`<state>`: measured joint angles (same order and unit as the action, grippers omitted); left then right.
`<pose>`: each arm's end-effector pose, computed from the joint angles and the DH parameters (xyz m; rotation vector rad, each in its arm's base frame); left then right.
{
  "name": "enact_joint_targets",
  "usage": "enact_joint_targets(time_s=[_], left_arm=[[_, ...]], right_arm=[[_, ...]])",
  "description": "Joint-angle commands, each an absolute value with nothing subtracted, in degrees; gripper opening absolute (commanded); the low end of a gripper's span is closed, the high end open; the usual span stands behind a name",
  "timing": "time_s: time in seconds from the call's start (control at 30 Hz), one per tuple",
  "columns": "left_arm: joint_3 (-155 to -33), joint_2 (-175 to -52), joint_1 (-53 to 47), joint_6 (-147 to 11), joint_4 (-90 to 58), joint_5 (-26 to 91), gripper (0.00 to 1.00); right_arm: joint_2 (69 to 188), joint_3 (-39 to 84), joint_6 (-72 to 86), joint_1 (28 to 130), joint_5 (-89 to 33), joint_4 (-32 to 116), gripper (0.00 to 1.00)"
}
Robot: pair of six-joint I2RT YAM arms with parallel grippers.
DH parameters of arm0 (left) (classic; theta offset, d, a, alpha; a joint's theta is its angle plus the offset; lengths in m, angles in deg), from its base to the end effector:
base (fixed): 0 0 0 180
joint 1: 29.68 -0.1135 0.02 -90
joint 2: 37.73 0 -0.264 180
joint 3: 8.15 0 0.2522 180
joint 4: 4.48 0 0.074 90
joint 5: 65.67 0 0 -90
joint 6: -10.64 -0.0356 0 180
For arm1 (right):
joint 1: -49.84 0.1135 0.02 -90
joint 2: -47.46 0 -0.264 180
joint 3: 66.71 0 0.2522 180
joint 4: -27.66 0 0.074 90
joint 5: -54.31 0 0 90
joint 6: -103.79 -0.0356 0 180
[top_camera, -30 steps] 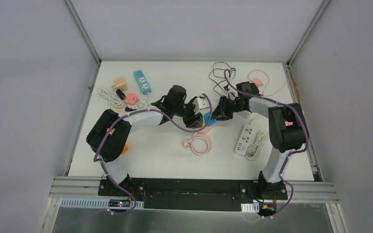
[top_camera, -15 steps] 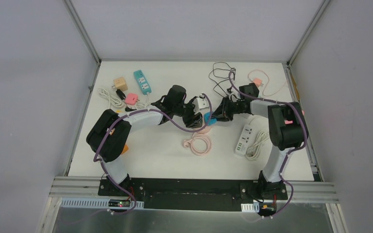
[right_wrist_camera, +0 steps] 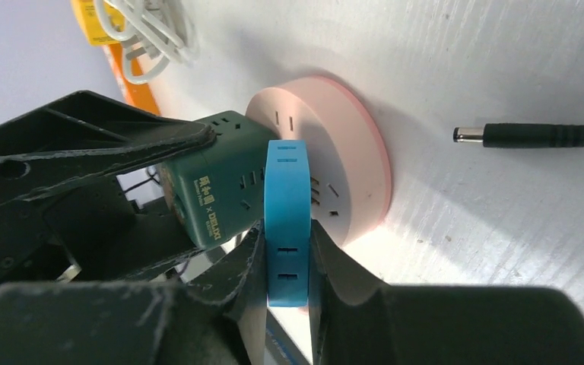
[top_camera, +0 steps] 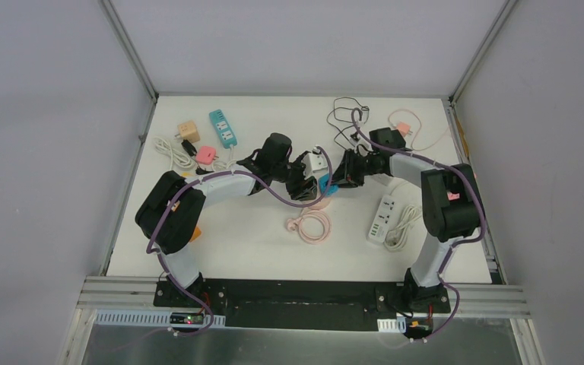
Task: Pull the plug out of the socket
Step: Remove the plug from the socket.
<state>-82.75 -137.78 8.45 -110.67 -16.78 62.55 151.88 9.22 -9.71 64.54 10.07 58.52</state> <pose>0.2809 -0.2485 0.2026 1.5236 1.5579 -0.8057 0.3396 0.1155 0.1639 -0.1009 2.6309 1.2775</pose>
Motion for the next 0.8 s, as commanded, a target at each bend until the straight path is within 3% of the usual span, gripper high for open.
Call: enact_joint_targets(time_s=[0.0,0.13,0.33,0.53,0.77], left_arm=[[-82.4,-139.3,8.8,-111.4,-23.4,66.0,0.00],[-82.4,-139.3,8.8,-111.4,-23.4,66.0,0.00],[-82.6,-139.5,8.8,-111.2,-23.5,65.9,0.00],[-82.9,-139.3,8.8,-109.2,-22.8,63.6,0.01],[-82.2,-138.4,8.8,-104.1,-18.7,60.0,0.46]], right_arm=[[153.0,8.7,-15.8,62.4,16.9,51.4,0.00],[154.0,7.2,-22.0,61.3,21.3,44.8,0.00],[149.9,9.8,-8.4,61.4,13.5,55.7,0.00],[146.3,10.3,-1.6,60.8,13.9,58.0,0.00],[145.0,10.2,0.8,58.3,17.8,58.3,0.00]])
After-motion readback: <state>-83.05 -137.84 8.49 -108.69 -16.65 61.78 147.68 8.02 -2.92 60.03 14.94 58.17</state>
